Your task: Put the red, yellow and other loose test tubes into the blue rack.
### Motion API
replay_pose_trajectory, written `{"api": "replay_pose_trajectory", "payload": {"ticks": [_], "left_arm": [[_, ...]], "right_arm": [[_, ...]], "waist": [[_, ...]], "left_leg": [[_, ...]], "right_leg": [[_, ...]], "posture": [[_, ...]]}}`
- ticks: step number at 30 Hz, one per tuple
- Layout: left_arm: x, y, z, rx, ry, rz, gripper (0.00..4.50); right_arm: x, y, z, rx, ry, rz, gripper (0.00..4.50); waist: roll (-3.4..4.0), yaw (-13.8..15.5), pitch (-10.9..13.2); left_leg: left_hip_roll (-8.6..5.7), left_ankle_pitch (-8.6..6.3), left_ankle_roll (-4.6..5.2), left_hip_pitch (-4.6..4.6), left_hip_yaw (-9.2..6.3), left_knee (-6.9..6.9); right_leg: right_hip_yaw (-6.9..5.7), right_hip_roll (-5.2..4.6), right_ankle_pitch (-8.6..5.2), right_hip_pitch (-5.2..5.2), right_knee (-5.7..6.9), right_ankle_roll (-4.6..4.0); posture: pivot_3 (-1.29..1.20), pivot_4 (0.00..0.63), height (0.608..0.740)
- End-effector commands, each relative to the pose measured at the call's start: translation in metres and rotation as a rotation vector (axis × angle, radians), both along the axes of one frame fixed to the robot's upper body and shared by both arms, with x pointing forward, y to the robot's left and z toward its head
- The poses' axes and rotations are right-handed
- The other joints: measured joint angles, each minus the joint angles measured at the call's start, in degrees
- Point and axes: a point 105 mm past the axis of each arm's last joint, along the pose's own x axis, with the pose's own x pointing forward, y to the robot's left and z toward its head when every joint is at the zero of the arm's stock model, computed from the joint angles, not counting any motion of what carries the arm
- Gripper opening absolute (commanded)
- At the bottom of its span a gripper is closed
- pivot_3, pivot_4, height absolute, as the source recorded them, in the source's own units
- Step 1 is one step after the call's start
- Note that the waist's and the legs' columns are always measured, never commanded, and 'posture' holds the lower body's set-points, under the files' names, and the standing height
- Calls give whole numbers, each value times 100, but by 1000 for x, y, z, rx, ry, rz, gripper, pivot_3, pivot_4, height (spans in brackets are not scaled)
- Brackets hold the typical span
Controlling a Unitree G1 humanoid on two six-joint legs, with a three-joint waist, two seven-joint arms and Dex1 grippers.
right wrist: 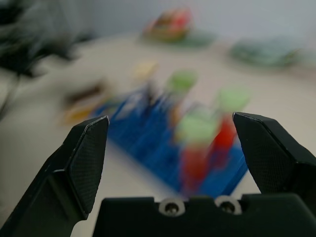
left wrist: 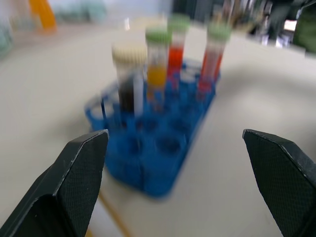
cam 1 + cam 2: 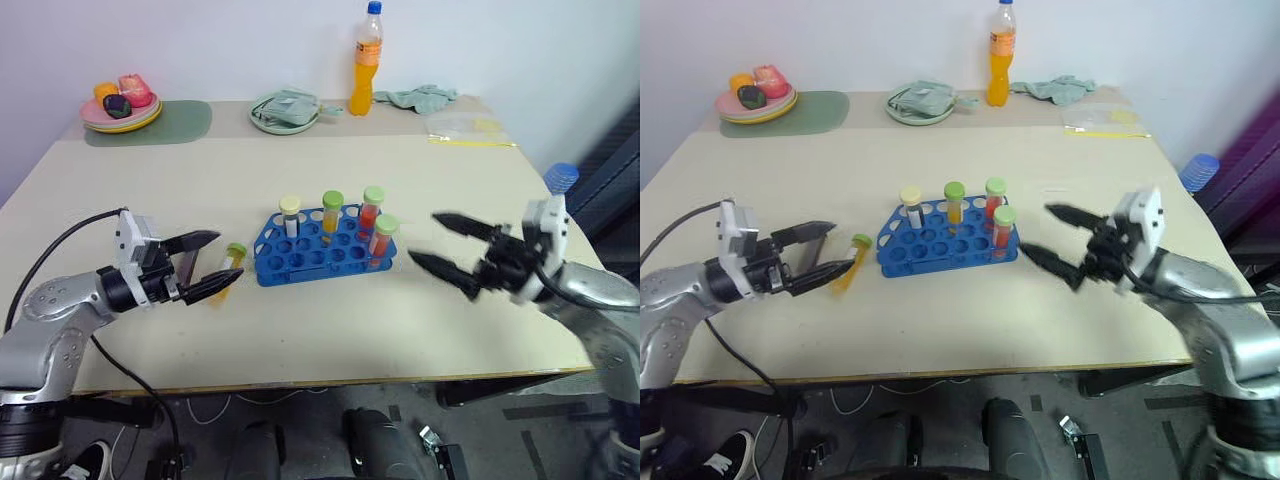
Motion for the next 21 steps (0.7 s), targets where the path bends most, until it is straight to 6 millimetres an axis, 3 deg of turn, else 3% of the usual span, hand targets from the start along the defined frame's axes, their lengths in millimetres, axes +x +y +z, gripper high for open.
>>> {"api": "replay_pose_trajectory", "payload": {"ticks": [1,3,7,12,18,21], "left_arm": [[7,-3,13,68,-57,108,4500],[13,-1,15,42,30,166,4500],[20,4,13,157,109,258,4500],[44,16,20,75,291,449,4500],[42,5,8,110,498,486,4500],[38,1,2,198,520,493,4500]], "right_arm": [[-18,-2,16,-51,-19,112,4424],[-16,-2,19,-52,-44,113,4424],[-11,7,31,-12,-132,127,4424],[-5,16,31,6,-165,132,4424],[2,24,27,33,-188,120,4424],[4,26,24,39,-191,110,4424]], "waist": [[-3,1,1],[-15,5,-1],[-15,-6,0],[-19,35,5],[-22,15,7],[-22,1,7]], "left_leg": [[0,0,0,1,-1,2],[0,0,0,2,-4,3],[0,0,0,0,-4,5],[-5,0,0,-4,-14,8],[-6,0,0,-5,-14,7],[-6,1,-1,-4,-16,7]], "right_leg": [[0,1,0,0,0,0],[0,3,0,2,1,0],[0,6,0,1,1,2],[-4,6,0,3,2,7],[-4,6,3,3,2,13],[-4,7,3,3,5,14]], "posture": [[0,150,740],[0,150,740],[0,150,740],[0,150,740],[0,150,740],[0,150,740]]}}
